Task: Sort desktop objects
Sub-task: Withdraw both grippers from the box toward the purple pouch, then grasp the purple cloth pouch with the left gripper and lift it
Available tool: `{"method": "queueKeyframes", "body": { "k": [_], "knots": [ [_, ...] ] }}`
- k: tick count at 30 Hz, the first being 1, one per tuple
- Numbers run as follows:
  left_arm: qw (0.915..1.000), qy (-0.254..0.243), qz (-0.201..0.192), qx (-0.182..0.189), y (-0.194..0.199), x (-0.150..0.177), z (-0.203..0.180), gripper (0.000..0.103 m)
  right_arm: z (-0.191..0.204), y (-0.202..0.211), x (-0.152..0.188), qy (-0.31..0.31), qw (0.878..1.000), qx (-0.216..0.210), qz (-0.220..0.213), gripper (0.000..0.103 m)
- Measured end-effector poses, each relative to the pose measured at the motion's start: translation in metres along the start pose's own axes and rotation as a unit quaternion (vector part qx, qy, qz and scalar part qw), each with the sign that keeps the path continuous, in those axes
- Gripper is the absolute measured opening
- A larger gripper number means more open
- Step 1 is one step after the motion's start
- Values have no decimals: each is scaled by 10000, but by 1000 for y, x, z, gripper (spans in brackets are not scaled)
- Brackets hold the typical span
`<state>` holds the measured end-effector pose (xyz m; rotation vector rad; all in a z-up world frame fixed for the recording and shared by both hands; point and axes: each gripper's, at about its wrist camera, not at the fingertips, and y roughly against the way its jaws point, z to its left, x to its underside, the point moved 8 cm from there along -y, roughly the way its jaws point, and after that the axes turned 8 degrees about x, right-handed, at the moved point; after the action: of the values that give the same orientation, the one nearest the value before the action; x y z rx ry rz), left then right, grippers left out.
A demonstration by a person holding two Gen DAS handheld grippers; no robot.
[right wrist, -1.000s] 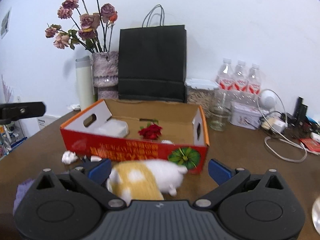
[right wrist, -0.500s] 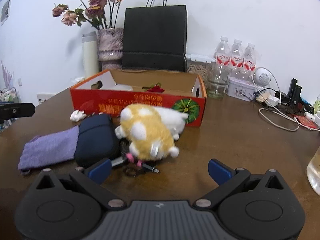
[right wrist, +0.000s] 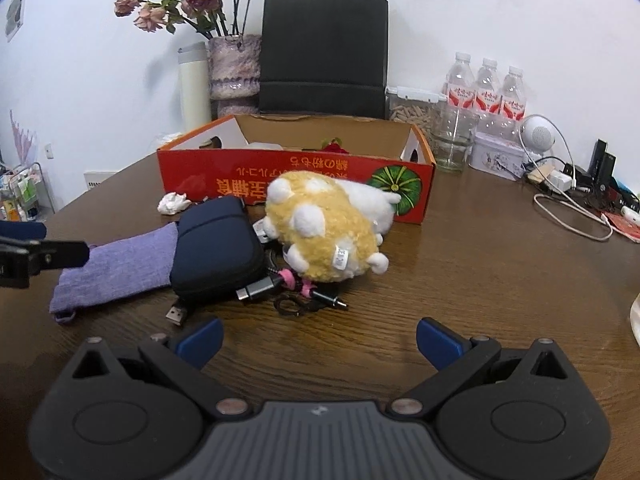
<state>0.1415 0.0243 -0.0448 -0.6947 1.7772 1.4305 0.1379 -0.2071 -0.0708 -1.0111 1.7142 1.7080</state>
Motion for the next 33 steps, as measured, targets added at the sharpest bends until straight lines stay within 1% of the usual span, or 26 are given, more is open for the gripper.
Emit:
{"method": "queueKeyframes", "body": {
  "k": [3,6,9,13,18,22,25,33],
  "knots": [
    [9998,-66,177,84,-12,5,-3,103,2,-4,1,29,10000,-30,55,103],
    [9993,-261,264,-15,-22,5,-4,103,4,-7,1,64,9999,-71,73,103],
    [9980,-394,486,-40,-33,8,-4,103,5,-11,1,68,9998,-125,106,103],
    [9969,-388,680,-30,-45,13,0,103,6,-16,-1,98,9998,-157,117,103],
    [9978,-261,614,37,-46,13,4,103,6,-23,1,91,9996,-192,205,103],
    [9978,-317,588,19,-46,13,3,103,6,-25,2,91,9995,-212,231,103],
    [9980,-335,532,-13,-45,13,2,99,6,-25,3,86,9994,-224,239,103],
    [9988,-297,341,-197,-38,12,5,74,6,-23,4,84,9994,-243,227,103]
  ]
}}
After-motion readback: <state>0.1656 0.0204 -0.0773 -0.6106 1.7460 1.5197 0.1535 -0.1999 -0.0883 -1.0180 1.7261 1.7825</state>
